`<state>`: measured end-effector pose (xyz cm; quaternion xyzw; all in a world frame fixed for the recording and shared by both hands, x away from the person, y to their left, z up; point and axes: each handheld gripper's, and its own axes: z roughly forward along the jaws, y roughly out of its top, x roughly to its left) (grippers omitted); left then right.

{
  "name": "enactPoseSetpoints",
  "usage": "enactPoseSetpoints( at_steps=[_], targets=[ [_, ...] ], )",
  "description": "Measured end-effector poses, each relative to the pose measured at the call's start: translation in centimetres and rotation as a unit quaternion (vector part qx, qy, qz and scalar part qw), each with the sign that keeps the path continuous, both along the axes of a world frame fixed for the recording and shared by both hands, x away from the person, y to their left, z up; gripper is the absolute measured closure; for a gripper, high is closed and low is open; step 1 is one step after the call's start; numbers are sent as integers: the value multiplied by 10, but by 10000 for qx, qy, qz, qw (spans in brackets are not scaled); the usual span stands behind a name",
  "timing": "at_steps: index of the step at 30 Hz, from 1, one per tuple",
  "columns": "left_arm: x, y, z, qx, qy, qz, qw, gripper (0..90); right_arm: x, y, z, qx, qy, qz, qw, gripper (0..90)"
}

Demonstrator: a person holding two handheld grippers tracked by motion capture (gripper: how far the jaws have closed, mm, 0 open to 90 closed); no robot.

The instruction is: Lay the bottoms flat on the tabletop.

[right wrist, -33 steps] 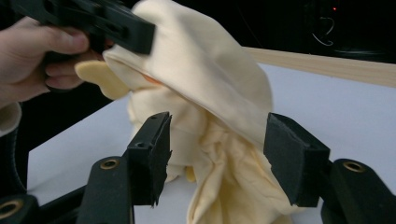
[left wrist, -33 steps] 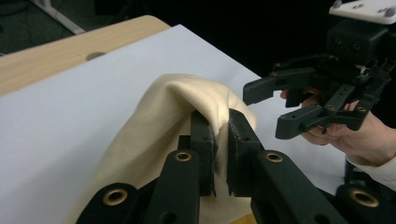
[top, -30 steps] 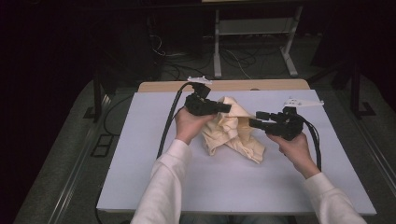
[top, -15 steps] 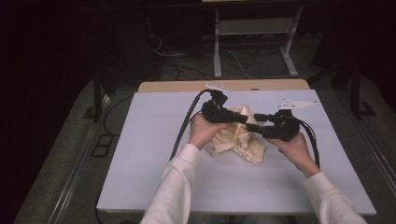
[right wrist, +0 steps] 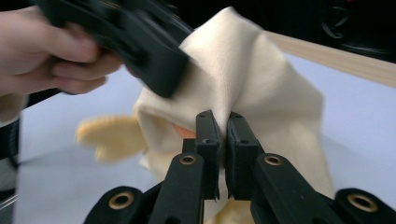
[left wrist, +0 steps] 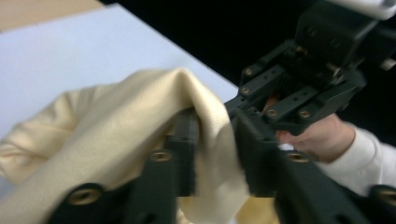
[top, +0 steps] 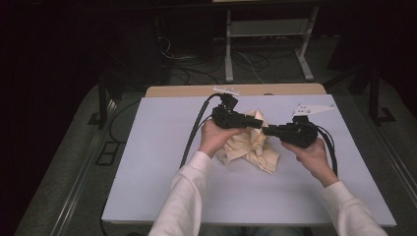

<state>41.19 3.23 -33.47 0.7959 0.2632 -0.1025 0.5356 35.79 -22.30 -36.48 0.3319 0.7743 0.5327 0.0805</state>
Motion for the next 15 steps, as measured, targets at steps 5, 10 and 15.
enactPoseSetpoints(
  at_steps=[5,10,15],
  targets=[
    [-4,16,1,17,-278,346,9990,464,4,-11,-1,20,60,-459,9989,849],
    [-7,32,-8,61,-316,460,9984,372,7,-23,0,184,79,-822,9964,852],
    [-12,46,-27,111,-278,579,9979,346,10,-33,-4,229,146,-1039,9942,852]
  ],
)
